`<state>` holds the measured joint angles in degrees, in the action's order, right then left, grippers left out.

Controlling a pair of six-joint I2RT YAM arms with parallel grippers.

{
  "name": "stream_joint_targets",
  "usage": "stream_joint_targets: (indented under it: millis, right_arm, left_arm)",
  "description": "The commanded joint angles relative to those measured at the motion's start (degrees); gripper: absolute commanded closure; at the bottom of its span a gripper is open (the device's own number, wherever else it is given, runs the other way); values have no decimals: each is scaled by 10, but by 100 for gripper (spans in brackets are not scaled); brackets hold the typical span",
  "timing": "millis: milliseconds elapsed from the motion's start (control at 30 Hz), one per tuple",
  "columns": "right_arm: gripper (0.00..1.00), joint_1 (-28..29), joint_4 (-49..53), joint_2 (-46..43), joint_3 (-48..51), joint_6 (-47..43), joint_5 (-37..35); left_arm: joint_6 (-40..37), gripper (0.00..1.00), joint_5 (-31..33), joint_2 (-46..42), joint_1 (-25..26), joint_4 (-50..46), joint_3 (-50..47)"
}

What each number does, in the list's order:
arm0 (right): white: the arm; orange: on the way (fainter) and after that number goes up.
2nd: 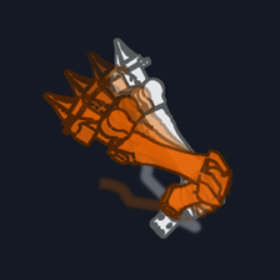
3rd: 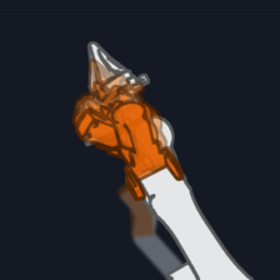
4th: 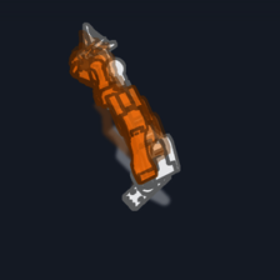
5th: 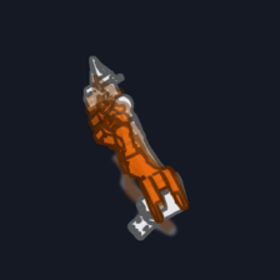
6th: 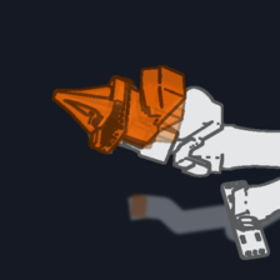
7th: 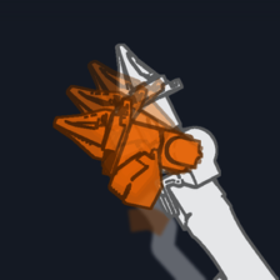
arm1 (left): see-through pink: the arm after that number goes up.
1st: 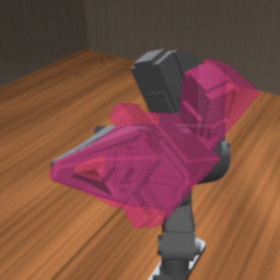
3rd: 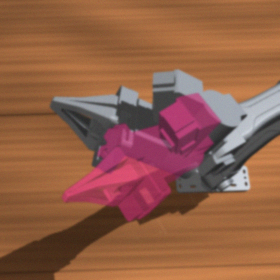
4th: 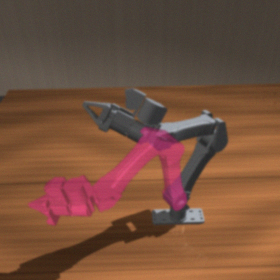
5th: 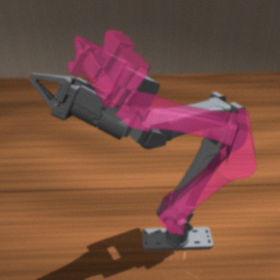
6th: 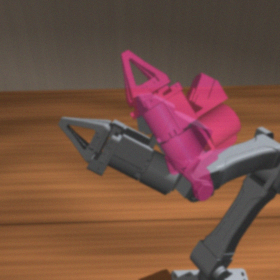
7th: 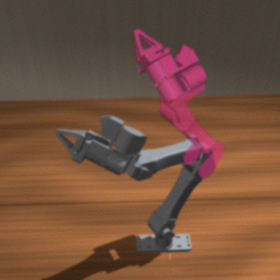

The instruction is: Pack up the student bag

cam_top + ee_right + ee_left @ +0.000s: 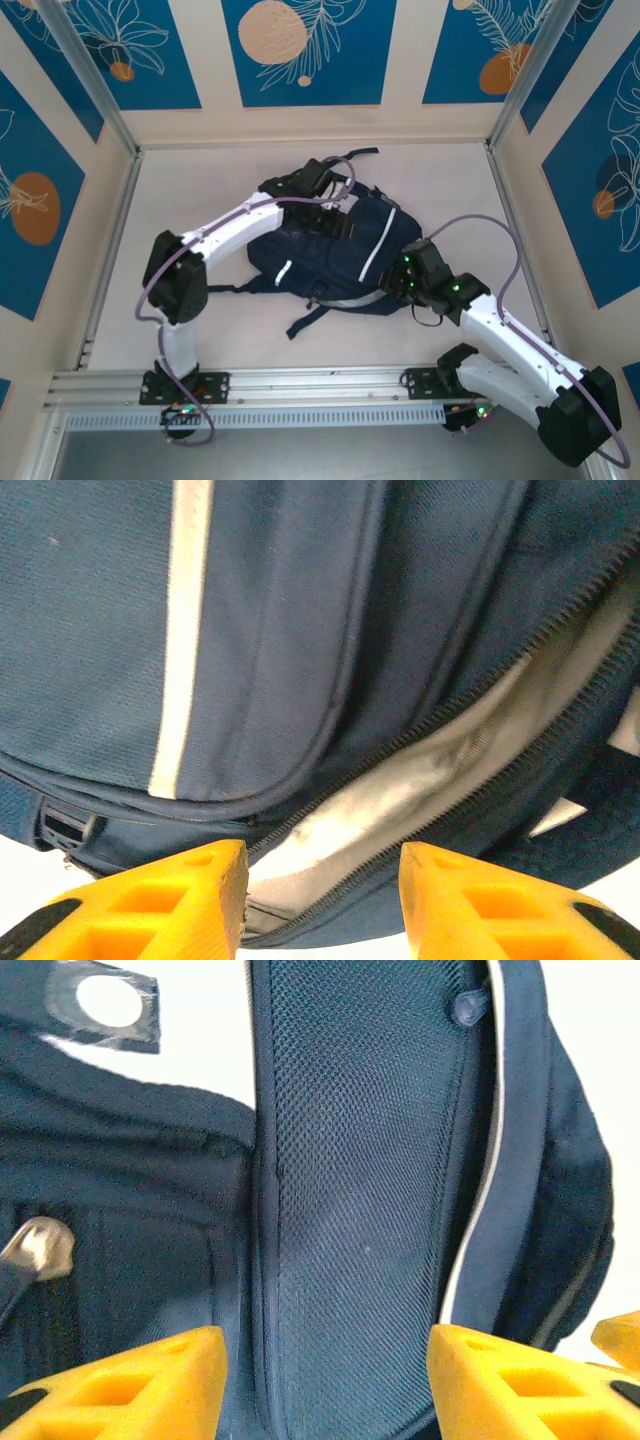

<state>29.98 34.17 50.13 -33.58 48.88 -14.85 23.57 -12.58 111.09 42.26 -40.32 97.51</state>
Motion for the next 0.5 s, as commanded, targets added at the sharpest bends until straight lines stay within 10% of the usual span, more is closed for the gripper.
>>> stream_joint_targets:
  millis: [0, 467]
  right_arm:
    - [55, -5, 23, -24, 19, 27, -18]
    - [55, -15, 13, -26, 57, 40, -17]
  left_arm:
    - [-45, 45, -7, 31, 5, -36, 60]
    - [-49, 44, 71, 165, 7, -107, 170]
